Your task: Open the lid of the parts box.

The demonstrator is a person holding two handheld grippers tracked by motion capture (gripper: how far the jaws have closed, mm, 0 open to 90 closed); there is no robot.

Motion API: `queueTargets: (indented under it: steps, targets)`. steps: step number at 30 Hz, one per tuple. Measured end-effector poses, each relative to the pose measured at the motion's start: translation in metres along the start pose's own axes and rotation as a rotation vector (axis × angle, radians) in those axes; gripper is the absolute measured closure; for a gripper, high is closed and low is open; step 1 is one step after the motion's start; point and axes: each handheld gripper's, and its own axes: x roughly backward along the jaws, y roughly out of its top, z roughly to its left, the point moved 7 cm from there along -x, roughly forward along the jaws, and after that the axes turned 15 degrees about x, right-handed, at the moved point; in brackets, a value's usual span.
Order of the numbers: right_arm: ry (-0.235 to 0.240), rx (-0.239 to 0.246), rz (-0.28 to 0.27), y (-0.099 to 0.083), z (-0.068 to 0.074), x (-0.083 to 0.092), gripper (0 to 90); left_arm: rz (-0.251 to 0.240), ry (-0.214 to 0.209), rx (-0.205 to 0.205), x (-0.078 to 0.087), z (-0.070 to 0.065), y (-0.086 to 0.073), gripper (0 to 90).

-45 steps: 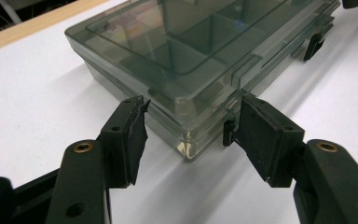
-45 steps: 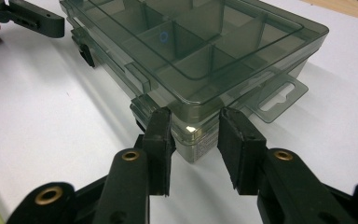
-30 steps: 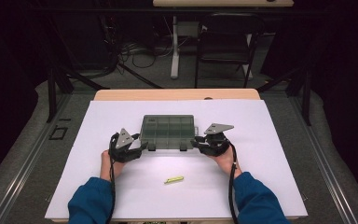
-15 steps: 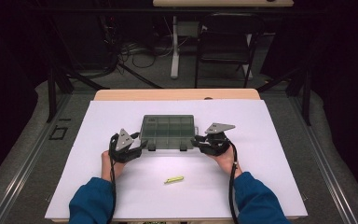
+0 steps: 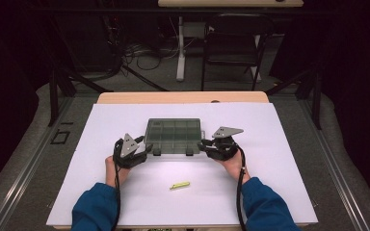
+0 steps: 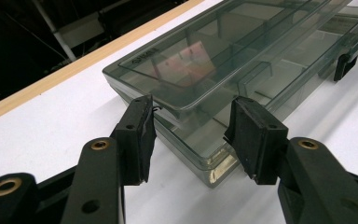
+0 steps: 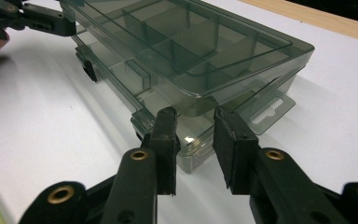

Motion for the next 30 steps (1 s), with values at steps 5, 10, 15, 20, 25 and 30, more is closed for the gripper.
queueTargets:
  steps: [5,10,15,20,25,30]
  targets:
    - [-0.04,0.023,0.017,-0.0002,-0.002,0.0,59.5,-0.008,0.002,-0.002,0.0002,-0.0003,0.0003,50.4]
    - [-0.078,0.085,0.023,0.0036,0.0007,0.0002,58.8,-0.014,0.002,-0.002,0.0004,-0.0005,0.0005,50.5]
    - [-0.101,0.121,0.018,0.0061,0.0032,0.0002,59.2,-0.019,0.004,-0.008,0.0008,-0.0007,0.0008,50.6]
    - [-0.112,0.135,0.012,0.0072,0.0032,0.0002,59.9,-0.018,0.002,-0.007,0.0011,-0.001,0.0009,50.8]
    - [-0.122,0.146,0.013,0.0079,0.0029,0.0014,59.9,-0.022,0.004,-0.006,0.0015,-0.0013,0.0012,51.2]
    - [-0.133,0.153,0.011,0.0088,0.0029,0.0018,60.0,-0.026,0.004,-0.01,0.002,-0.001,0.0015,51.8]
